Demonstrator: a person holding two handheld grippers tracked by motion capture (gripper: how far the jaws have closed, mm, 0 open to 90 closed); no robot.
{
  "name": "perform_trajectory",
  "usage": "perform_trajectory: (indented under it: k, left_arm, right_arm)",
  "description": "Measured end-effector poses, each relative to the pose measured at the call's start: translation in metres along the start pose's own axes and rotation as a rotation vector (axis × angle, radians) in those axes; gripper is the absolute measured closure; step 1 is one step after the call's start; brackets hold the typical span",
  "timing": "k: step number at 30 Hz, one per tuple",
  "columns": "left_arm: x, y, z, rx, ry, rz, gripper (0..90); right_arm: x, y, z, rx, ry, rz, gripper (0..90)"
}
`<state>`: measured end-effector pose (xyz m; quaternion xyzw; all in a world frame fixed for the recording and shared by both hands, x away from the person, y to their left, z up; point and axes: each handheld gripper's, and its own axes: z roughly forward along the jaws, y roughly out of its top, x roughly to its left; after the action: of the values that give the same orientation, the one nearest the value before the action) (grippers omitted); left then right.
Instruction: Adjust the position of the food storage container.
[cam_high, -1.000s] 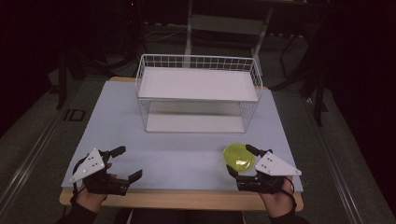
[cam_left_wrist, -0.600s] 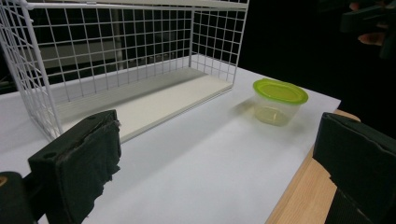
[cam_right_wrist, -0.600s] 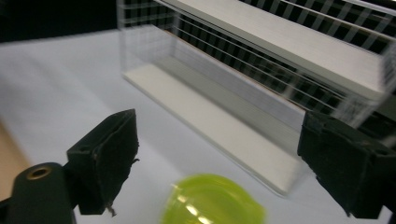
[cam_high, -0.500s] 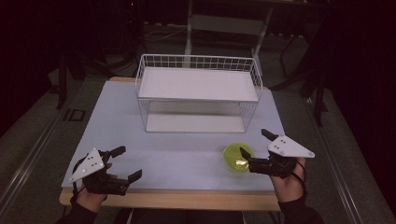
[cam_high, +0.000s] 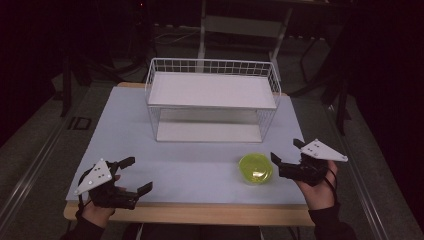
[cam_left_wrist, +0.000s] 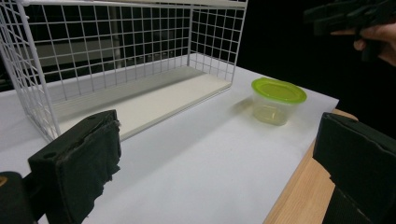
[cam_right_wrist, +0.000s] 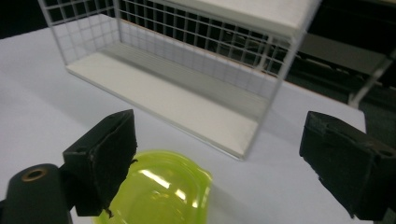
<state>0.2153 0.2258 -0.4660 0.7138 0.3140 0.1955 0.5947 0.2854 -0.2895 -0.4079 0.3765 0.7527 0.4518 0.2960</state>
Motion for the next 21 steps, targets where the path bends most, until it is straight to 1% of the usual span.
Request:
perform_trajectory:
  k: [1,2,4,5,6,7,8,9,10,11,12,13,14,15,16,17,18,19,20,21]
  left_arm:
    - [0.000,0.000,0.000,0.000,0.000,0.000,1.9]
    - [0.000,0.000,0.000,-0.001,-0.002,0.001,1.9]
    - [0.000,0.000,0.000,-0.001,-0.001,0.002,1.9]
    - [0.000,0.000,0.000,-0.003,-0.001,0.001,1.9]
    - [0.000,0.000,0.000,-0.003,-0.001,0.001,1.9]
    - [0.000,0.000,0.000,-0.002,0.000,0.002,1.9]
    - [0.000,0.000,0.000,-0.002,-0.001,0.001,1.9]
    - [0.000,0.000,0.000,-0.002,0.000,0.001,1.9]
    - [0.000,0.000,0.000,-0.002,0.000,0.001,1.9]
    - [0.000,0.000,0.000,-0.002,0.000,0.002,1.9]
    - [0.000,0.000,0.001,-0.001,-0.001,0.002,1.9]
    - [0.000,0.000,0.001,-0.001,-0.001,0.002,1.9]
    - [0.000,0.000,0.001,0.000,-0.001,0.003,1.9]
    - [-0.001,0.000,0.001,0.000,0.000,0.003,1.9]
    - [-0.001,0.000,0.001,0.000,0.000,0.003,1.9]
    - [-0.001,0.000,0.001,0.000,0.000,0.003,1.9]
    - [0.000,-0.001,0.002,0.003,-0.001,0.002,1.9]
    - [0.000,-0.001,0.002,0.006,-0.001,0.003,1.9]
    - [0.000,-0.001,0.002,0.009,0.000,0.006,1.9]
    - [0.000,-0.001,0.002,0.011,0.000,0.006,1.9]
  right_arm:
    - [0.000,0.000,0.000,0.000,0.000,0.000,10.9]
    - [-0.005,-0.007,0.000,0.019,-0.015,0.011,16.3]
    - [-0.007,-0.013,0.000,0.037,-0.021,0.005,22.3]
    - [-0.010,-0.017,0.002,0.060,-0.021,0.009,25.1]
    - [-0.011,-0.020,0.002,0.074,-0.018,0.017,31.8]
    - [-0.013,-0.023,0.003,0.083,-0.019,0.023,36.1]
    - [-0.015,-0.027,0.004,0.090,-0.020,0.022,36.4]
    - [-0.016,-0.030,0.005,0.104,-0.021,0.029,41.4]
    - [-0.016,-0.030,0.005,0.104,-0.021,0.029,41.4]
    - [-0.019,-0.038,0.008,0.124,-0.023,0.045,45.5]
    - [-0.020,-0.043,0.010,0.148,-0.019,0.052,53.8]
    - [-0.021,-0.045,0.011,0.165,-0.020,0.049,59.1]
    - [-0.021,-0.049,0.012,0.174,-0.023,0.050,60.6]
    - [-0.022,-0.052,0.014,0.185,-0.017,0.061,66.0]
    - [-0.022,-0.052,0.014,0.185,-0.017,0.061,66.0]
    - [-0.023,-0.055,0.016,0.202,-0.012,0.071,66.0]
    - [-0.023,-0.055,0.016,0.202,-0.012,0.071,71.6]
    - [-0.024,-0.063,0.021,0.247,-0.005,0.077,81.9]
    - [-0.023,-0.065,0.023,0.259,-0.006,0.077,84.1]
    - [-0.023,-0.067,0.025,0.271,-0.002,0.080,88.5]
